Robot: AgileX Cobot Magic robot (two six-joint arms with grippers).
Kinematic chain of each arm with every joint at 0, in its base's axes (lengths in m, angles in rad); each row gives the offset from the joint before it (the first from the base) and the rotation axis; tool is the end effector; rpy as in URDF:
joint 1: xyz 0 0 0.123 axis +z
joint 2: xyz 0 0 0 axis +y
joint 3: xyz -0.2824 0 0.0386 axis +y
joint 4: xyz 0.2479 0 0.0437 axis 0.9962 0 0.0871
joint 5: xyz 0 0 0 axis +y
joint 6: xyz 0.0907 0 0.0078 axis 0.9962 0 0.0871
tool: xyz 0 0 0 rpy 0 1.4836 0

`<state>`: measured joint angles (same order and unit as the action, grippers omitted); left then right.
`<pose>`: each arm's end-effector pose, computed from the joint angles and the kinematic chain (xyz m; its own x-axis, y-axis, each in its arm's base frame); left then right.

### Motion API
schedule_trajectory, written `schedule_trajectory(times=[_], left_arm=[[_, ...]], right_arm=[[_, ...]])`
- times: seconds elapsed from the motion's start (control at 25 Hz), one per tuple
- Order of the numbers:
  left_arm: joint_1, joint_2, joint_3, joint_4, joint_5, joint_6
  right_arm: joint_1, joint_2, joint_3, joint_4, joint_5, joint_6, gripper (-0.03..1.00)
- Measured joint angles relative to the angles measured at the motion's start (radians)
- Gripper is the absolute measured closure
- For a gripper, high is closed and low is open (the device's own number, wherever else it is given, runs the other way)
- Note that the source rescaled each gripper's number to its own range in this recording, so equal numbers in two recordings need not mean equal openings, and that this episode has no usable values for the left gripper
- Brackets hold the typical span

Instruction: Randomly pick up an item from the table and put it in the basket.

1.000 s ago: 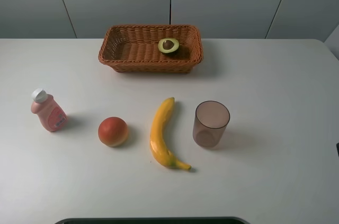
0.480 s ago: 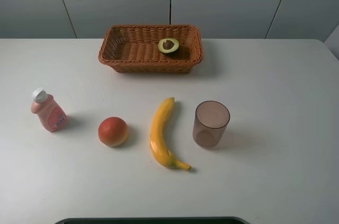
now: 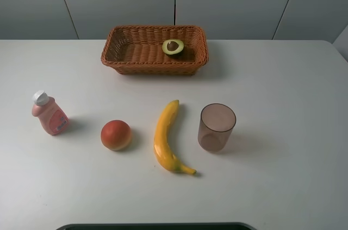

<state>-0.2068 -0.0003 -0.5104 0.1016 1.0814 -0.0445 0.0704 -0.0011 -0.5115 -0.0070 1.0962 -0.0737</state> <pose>-0.0054 0.0095 0.2787 -0.4527 0.0984 -0.8862 0.1284 0.9907 0.0444 -0.0078 -0.0011 0.2775 -0.4687 -0.1101 -0.8765 -0.1012 0.9924 -0.0705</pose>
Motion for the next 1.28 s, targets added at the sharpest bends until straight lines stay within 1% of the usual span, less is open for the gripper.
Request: schedule_trajectory(times=[0.08,0.16,1.28], left_arm=[[0.0,0.0,0.0,0.0,0.0,0.0],[0.0,0.0,0.0,0.0,0.0,0.0],[0.0,0.0,0.0,0.0,0.0,0.0]], right_arm=[[-0.046,0.0,0.0,0.0,0.0,0.0,-0.03],[-0.061,0.0,0.0,0.0,0.0,-0.002,-0.03],[-0.06,0.0,0.0,0.0,0.0,-0.002,-0.03]])
